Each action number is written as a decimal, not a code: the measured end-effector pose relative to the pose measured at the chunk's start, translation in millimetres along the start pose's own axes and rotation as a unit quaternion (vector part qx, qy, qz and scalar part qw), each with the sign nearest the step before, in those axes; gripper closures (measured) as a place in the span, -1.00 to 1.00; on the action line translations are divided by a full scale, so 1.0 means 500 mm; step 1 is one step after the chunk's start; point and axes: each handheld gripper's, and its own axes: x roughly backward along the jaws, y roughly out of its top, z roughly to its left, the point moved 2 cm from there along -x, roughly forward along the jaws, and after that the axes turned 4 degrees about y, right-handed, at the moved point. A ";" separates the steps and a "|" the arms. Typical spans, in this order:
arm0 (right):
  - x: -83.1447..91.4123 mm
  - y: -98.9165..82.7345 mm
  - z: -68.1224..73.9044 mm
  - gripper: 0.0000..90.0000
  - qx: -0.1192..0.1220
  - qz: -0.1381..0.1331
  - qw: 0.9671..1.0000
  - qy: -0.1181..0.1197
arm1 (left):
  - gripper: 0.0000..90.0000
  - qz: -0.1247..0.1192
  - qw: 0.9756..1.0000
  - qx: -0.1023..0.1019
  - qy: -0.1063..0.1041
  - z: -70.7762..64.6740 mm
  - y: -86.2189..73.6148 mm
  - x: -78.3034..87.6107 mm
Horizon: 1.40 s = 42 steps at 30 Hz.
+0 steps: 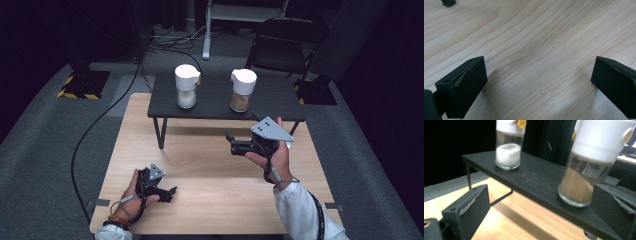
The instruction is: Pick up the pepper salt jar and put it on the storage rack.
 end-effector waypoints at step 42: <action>0.066 -0.191 0.026 -0.95 0.031 0.096 0.995 -0.006 | -1.00 0.000 1.000 0.000 0.000 0.000 0.000 0.000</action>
